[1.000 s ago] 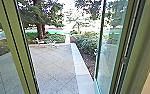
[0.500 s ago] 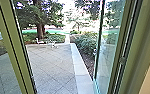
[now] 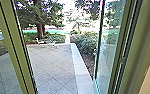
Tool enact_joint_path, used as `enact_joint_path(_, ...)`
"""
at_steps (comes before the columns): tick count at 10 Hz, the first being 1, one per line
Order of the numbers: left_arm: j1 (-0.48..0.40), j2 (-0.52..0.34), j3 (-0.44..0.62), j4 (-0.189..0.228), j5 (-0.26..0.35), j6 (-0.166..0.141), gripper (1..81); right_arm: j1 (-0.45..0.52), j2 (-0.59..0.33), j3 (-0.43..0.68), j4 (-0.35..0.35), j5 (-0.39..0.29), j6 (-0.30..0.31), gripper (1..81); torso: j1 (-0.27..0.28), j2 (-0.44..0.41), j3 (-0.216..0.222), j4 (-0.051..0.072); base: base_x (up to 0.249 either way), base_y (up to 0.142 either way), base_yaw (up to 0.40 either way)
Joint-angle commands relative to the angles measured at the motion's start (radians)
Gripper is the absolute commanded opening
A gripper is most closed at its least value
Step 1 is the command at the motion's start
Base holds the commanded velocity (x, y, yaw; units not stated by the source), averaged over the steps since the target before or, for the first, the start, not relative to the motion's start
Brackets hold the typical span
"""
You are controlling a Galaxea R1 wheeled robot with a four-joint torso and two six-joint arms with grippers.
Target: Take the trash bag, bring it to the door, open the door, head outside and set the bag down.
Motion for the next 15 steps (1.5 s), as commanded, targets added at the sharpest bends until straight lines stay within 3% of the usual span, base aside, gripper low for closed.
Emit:
enact_joint_path(1, -0.058, -0.005, -0.003, 0.008, 0.052, 0.007, 1.0, 0.030, 0.026, 0.007, -0.050, -0.069, -0.012, 81.1, 0.000, 0.000, 0.000, 0.000, 0.000, 0.000, 0.000)
enact_joint_path(9, -0.056, -0.005, -0.003, -0.004, 0.055, -0.001, 1.0, 0.013, 0.044, -0.042, -0.065, -0.065, -0.007, 81.1, 0.000, 0.000, 0.000, 0.000, 0.000, 0.000, 0.000)
enact_joint_path(15, -0.052, -0.011, -0.002, -0.003, 0.052, 0.002, 1.0, 0.013, 0.044, -0.042, -0.065, -0.065, -0.007, 81.1, -0.001, -0.001, 0.001, 0.000, 0.068, 0.000, 0.000)
